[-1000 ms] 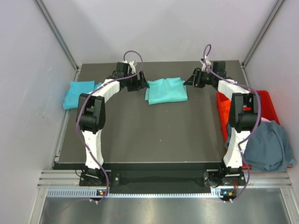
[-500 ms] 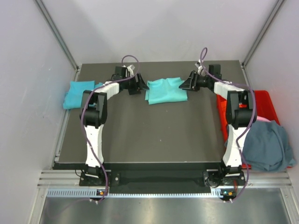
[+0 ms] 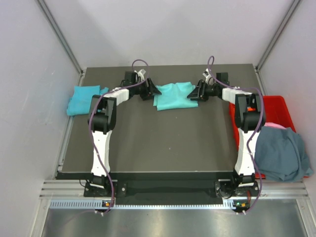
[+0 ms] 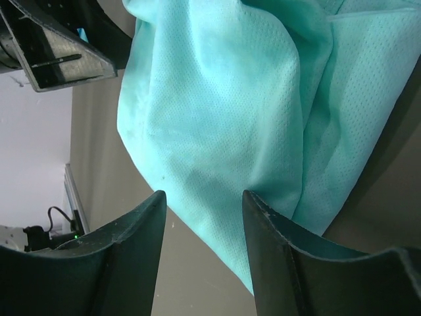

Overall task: Fold and stack the t-shirts
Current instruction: Neatly place the folded tshirt to the corner

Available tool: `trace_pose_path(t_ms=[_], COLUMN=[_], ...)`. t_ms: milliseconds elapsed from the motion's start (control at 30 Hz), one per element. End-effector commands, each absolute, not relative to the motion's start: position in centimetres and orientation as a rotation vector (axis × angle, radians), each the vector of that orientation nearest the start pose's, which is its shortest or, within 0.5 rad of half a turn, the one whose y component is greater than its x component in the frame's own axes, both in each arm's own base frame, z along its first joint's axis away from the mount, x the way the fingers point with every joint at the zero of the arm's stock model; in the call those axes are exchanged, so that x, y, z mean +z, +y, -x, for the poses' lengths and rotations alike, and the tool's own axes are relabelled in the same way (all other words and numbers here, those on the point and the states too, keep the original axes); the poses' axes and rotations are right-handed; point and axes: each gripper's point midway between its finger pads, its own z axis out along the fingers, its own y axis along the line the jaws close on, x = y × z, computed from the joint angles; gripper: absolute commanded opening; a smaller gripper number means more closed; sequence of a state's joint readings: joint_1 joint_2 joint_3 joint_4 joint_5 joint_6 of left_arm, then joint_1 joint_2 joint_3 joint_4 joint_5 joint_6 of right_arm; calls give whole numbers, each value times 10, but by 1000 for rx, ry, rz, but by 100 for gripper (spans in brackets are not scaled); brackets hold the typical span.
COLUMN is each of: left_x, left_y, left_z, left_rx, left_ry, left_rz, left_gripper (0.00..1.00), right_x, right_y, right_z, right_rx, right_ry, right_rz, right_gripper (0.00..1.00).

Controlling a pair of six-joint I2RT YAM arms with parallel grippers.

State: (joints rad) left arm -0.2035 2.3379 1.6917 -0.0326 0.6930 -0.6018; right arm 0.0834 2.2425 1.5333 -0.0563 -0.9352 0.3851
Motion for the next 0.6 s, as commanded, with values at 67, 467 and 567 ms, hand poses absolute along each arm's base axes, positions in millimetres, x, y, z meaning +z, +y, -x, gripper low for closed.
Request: trace_pose_path(t_ms=[67, 467, 567], left_x=[31, 32, 37], left_y=[-259, -277, -276], left_z=[-515, -506, -506], left_rx=[-1244, -1340, -1332], left_ry=[2389, 2375, 2369], left_rz=[61, 34, 25], left_gripper=[61, 31, 25], right_x=[76, 70, 72], right_y=[197, 197, 196], right_z=[-496, -493, -492], right_rx=[1292, 1285, 1288], right_ry=[2242, 2255, 2253], right_rz=[213, 209, 208], right_gripper=[50, 50, 50])
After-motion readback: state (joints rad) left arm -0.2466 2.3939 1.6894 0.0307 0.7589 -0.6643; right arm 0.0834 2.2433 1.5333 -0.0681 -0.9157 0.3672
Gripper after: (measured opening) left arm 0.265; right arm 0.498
